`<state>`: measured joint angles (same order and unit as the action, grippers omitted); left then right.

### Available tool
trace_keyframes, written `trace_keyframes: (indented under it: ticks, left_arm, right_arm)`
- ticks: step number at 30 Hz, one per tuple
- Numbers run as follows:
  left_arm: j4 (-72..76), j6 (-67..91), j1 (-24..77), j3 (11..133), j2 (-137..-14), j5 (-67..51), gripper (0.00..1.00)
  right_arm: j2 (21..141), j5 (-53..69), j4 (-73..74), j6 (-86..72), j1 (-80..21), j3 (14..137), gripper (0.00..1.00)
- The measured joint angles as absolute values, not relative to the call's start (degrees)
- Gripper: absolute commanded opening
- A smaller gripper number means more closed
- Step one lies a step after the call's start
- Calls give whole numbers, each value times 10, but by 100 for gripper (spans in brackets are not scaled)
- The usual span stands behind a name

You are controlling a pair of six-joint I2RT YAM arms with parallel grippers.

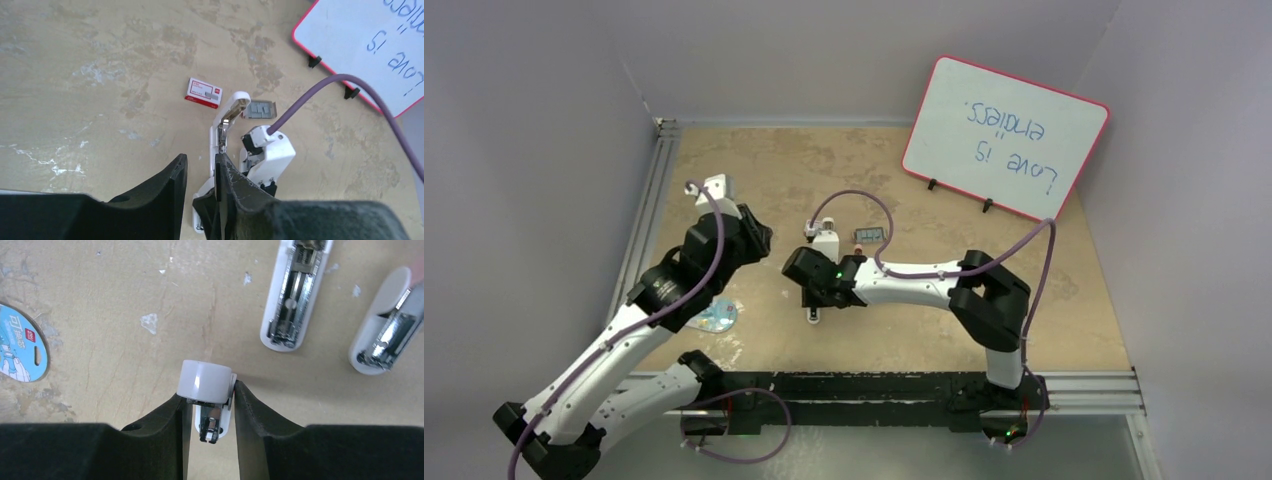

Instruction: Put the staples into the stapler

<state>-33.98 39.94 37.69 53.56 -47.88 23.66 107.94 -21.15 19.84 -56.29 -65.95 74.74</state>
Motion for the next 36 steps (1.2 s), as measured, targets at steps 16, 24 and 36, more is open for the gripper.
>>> trace_keyframes:
  ticks: [16,24,36]
  left_arm:
    - [-351,400,377,539,-444,286,26]
    - [-356,400,377,539,-444,288,27]
    - [-366,420,377,546,-463,278,40]
  right_arm:
    - [1197,-206,192,-457,-657,871,35]
    - [1197,-196,188,-435,-646,872,56]
    - [1078,-185,144,-427,-633,781,48]
